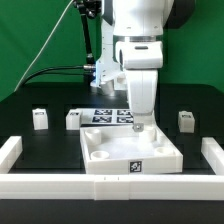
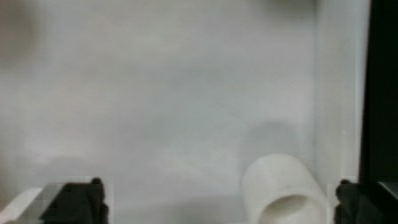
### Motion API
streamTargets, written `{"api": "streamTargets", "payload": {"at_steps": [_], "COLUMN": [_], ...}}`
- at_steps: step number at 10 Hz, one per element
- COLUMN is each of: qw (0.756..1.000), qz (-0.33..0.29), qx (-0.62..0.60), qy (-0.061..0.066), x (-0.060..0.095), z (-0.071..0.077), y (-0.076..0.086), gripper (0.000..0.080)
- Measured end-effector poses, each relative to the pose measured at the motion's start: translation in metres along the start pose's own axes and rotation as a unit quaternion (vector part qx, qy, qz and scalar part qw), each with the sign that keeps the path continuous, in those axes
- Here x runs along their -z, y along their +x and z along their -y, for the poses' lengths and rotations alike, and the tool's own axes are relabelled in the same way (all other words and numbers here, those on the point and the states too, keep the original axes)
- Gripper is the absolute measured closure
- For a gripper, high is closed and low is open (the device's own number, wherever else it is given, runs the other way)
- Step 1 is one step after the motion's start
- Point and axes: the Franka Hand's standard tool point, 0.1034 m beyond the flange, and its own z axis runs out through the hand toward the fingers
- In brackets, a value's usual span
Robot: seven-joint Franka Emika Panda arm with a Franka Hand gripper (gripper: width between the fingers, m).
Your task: Assemble one leg
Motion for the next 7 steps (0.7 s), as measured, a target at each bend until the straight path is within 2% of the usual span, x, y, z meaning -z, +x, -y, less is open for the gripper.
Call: {"api": "streamTargets", "payload": {"at_steps": [3, 4, 7], "qw": [0.999, 0.999, 0.999], "qz": [-0.001, 0.000, 0.002], "qx": [0.032, 0.038, 0.047], "qy": [0.010, 0.009, 0.020], "x": [-0.014, -0.017, -0.028], "z": [0.019, 0.020, 0.027], "y": [-0.006, -0.007, -0.010], "gripper": [0.0150, 0.0150, 0.0150]}}
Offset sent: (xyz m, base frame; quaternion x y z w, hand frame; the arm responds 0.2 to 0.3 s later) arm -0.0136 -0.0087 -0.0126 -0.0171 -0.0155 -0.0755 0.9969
